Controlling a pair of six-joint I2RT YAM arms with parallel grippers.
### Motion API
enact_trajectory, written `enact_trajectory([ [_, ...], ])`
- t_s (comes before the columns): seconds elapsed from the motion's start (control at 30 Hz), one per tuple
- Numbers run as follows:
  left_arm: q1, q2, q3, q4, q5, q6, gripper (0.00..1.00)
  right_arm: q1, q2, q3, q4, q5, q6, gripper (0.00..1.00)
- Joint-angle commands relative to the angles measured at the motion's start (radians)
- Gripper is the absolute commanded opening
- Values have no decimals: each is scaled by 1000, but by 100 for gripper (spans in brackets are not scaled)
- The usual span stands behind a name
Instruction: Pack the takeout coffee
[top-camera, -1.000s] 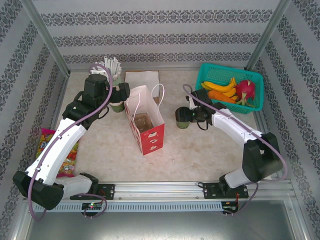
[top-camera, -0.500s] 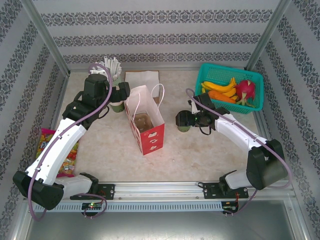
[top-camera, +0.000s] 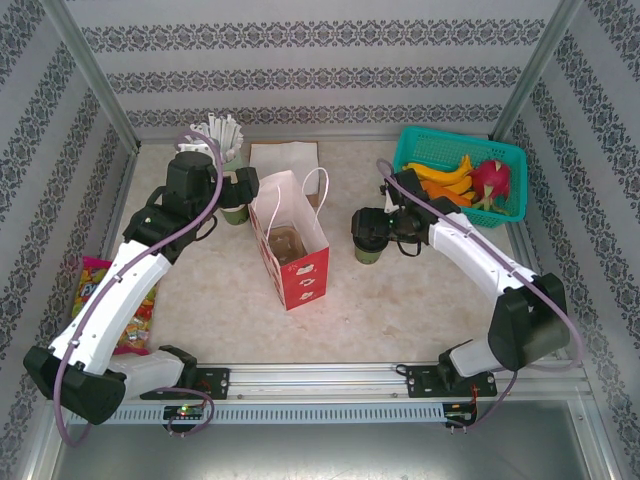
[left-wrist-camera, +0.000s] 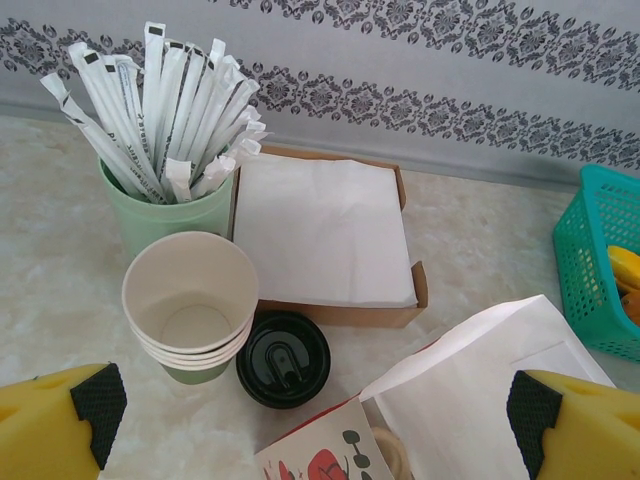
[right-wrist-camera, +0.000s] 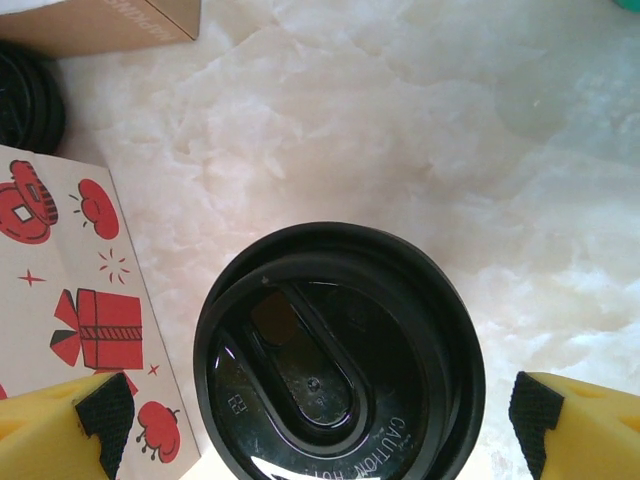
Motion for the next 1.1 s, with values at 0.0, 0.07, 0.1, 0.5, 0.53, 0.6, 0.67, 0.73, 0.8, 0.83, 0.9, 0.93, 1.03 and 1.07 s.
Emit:
enact_trajectory([
  [0.0,15,-23,-8,17,-18,-10,100,4,25,51,-50,13,20,98],
  [0.07,14,-26,-14,17,-20,-11,100,5,29,57,-55,16,22,98],
  [0.1,15,-25,-14,15,-23,-11,99,5,31,61,-58,17,24,98],
  [0.5,15,-8,4,12,-34,-27,100,18,66,91,-65,6,-41,98],
  [0.53,15,-10,4,12,-34,-26,100,19,70,96,-71,12,-46,98],
  [0.6,14,-12,2,9,-37,-28,100,21,80,107,-84,24,-58,98],
  [0.67,14,-14,-4,12,-42,-28,100,24,89,115,-97,27,-65,98],
  [0.73,15,-13,-7,12,-45,-26,100,30,98,122,-109,37,-72,98],
  [0.8,14,-13,-8,12,-45,-25,100,38,110,132,-131,78,-71,98],
  [0.83,14,-13,-8,13,-45,-23,100,41,115,134,-138,97,-72,98],
  [0.9,14,-12,-13,22,-41,-20,100,44,126,140,-147,119,-74,98],
  [0.93,15,-13,-15,27,-37,-20,100,46,130,143,-149,119,-76,98],
  [1.03,14,-13,-16,29,-34,-17,99,51,143,146,-151,103,-84,98],
  [1.07,14,-13,-18,29,-35,-17,100,54,148,148,-153,99,-86,98],
])
